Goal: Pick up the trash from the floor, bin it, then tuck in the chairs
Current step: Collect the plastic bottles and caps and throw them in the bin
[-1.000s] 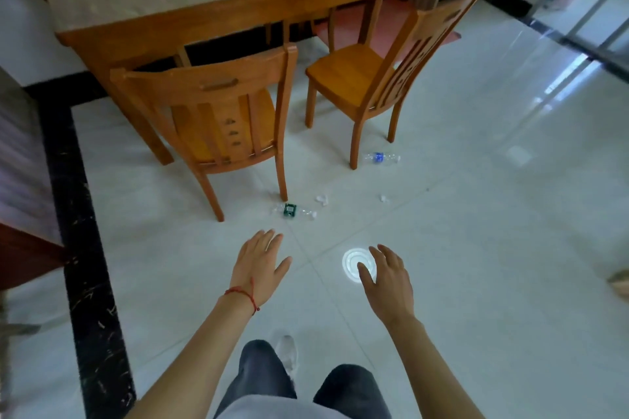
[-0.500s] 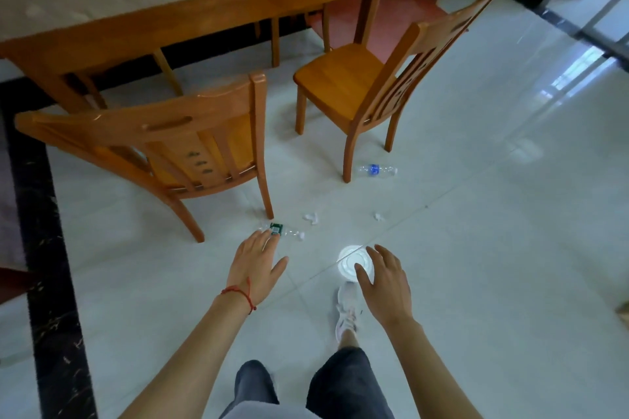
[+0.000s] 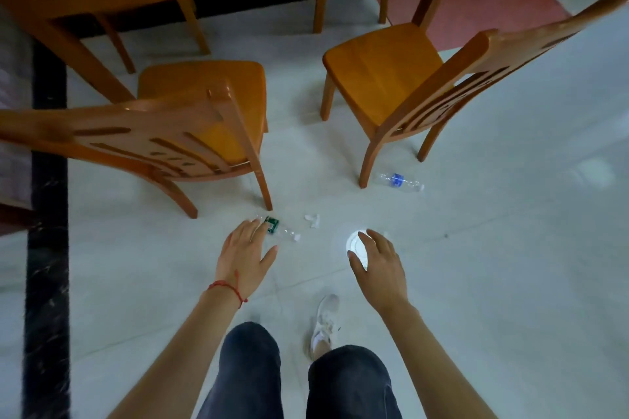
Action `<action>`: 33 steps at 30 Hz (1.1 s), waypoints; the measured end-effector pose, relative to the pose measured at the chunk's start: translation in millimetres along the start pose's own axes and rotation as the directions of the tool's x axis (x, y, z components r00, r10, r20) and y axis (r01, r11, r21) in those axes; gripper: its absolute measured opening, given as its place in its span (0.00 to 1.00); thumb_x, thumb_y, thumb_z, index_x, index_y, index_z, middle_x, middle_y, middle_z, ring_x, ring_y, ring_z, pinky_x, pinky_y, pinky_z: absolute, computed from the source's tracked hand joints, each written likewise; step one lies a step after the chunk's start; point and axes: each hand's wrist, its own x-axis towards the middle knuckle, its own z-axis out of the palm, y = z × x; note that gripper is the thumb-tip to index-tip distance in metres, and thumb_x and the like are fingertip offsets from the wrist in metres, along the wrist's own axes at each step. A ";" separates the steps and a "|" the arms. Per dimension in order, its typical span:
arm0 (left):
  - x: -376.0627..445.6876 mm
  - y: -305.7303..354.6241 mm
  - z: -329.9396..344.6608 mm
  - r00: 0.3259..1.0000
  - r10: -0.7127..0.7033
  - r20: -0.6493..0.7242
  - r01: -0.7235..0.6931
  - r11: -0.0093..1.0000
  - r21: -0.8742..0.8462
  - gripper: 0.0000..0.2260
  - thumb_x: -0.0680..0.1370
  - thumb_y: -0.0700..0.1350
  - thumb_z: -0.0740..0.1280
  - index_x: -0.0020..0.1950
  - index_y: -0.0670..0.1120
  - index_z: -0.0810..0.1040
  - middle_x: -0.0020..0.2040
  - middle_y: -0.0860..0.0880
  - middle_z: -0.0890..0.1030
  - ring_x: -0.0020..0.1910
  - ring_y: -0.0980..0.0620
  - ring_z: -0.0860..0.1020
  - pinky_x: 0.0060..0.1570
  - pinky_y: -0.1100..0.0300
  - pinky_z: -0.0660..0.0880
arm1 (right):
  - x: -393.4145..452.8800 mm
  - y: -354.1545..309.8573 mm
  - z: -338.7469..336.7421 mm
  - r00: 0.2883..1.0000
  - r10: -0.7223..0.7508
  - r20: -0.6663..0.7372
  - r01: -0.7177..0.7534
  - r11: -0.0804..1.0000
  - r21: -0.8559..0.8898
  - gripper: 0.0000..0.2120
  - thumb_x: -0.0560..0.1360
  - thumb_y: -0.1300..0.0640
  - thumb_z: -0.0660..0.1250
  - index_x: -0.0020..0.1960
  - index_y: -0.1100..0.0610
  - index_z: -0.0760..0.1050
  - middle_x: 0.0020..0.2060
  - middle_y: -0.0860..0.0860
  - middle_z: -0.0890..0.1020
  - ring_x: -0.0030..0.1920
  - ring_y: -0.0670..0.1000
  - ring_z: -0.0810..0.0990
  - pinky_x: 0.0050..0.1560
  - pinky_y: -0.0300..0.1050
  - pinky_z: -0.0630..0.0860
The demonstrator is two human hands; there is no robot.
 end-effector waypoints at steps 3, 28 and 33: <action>22.3 -3.9 15.2 1.000 -0.014 0.017 0.014 1.000 0.005 0.25 0.78 0.52 0.56 0.72 0.43 0.58 0.74 0.44 0.61 0.74 0.46 0.56 0.72 0.54 0.53 | 22.3 10.8 19.2 1.000 0.012 0.013 -0.013 1.000 0.018 0.22 0.77 0.51 0.61 0.68 0.59 0.67 0.70 0.56 0.68 0.70 0.56 0.65 0.67 0.49 0.65; 225.6 -143.3 287.9 0.993 -0.003 0.119 -0.003 0.999 0.048 0.23 0.77 0.48 0.60 0.70 0.41 0.63 0.71 0.42 0.65 0.72 0.44 0.60 0.70 0.52 0.55 | 219.5 163.8 275.0 0.996 -0.088 0.006 0.088 0.995 -0.046 0.19 0.75 0.55 0.66 0.64 0.61 0.72 0.65 0.58 0.74 0.65 0.60 0.71 0.60 0.55 0.71; 275.6 -173.1 352.8 0.998 0.008 0.069 -0.010 0.999 0.031 0.28 0.75 0.57 0.52 0.69 0.42 0.64 0.71 0.42 0.66 0.72 0.44 0.61 0.70 0.53 0.56 | 264.6 195.6 335.5 0.990 -0.138 -0.017 0.137 0.989 -0.055 0.18 0.74 0.56 0.67 0.62 0.61 0.73 0.64 0.58 0.75 0.63 0.60 0.73 0.56 0.54 0.74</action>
